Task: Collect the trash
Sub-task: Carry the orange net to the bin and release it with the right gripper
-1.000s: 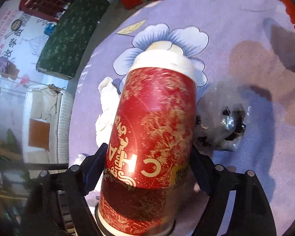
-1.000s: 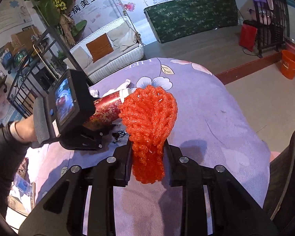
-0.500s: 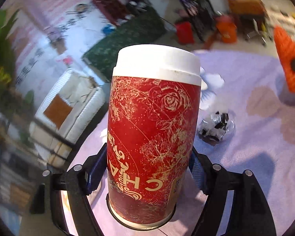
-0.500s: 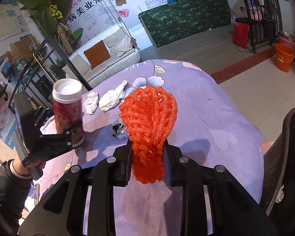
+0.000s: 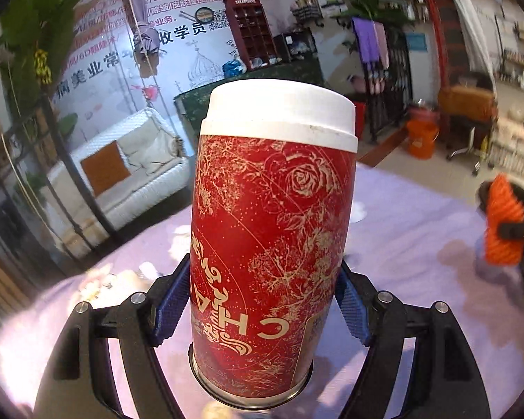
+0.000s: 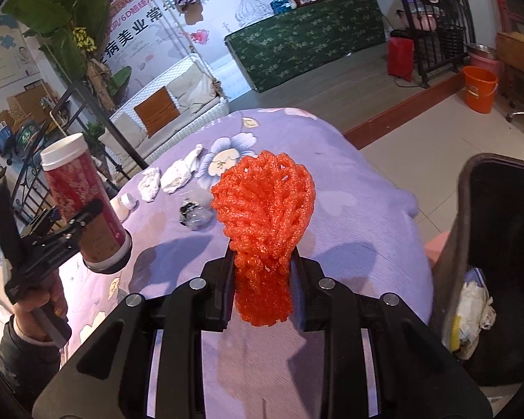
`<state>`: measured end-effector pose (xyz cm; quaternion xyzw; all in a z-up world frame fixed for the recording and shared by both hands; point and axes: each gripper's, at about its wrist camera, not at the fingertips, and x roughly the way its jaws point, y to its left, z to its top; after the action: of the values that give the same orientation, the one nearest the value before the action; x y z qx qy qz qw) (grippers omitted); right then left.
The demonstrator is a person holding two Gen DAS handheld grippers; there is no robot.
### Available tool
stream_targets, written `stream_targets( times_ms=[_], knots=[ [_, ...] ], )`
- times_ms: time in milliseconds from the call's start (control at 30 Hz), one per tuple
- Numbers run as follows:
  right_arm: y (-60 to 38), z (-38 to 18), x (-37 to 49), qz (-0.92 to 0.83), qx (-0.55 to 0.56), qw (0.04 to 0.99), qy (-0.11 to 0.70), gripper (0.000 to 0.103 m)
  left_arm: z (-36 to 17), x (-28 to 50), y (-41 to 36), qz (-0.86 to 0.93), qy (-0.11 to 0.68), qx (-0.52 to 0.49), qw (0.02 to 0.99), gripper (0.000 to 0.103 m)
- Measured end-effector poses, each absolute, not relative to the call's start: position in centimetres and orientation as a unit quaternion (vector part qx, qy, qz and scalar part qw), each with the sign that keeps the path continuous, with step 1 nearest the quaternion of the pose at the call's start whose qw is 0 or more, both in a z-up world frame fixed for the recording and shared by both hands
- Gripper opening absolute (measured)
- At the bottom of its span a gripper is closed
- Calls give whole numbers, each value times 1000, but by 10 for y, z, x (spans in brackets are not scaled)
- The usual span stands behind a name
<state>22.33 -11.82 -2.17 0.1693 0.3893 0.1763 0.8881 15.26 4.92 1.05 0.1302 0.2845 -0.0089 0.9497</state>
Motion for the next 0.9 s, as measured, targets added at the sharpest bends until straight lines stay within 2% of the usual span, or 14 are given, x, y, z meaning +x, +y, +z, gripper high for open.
stream_targets(
  times_ms=[333, 767, 833, 900],
  knots=[
    [-216, -32, 183, 52, 176, 907, 380, 27, 13, 126, -47, -144, 259, 79, 952, 74],
    [-316, -97, 188, -79, 191, 863, 461, 28, 20, 131, -140, -269, 246, 53, 930, 74],
    [-320, -107, 191, -91, 186, 857, 472, 29, 17, 133, -149, -278, 253, 49, 925, 74],
    [-319, -115, 193, -102, 180, 853, 480, 39, 13, 130, -159, -287, 259, 48, 921, 74]
  ],
)
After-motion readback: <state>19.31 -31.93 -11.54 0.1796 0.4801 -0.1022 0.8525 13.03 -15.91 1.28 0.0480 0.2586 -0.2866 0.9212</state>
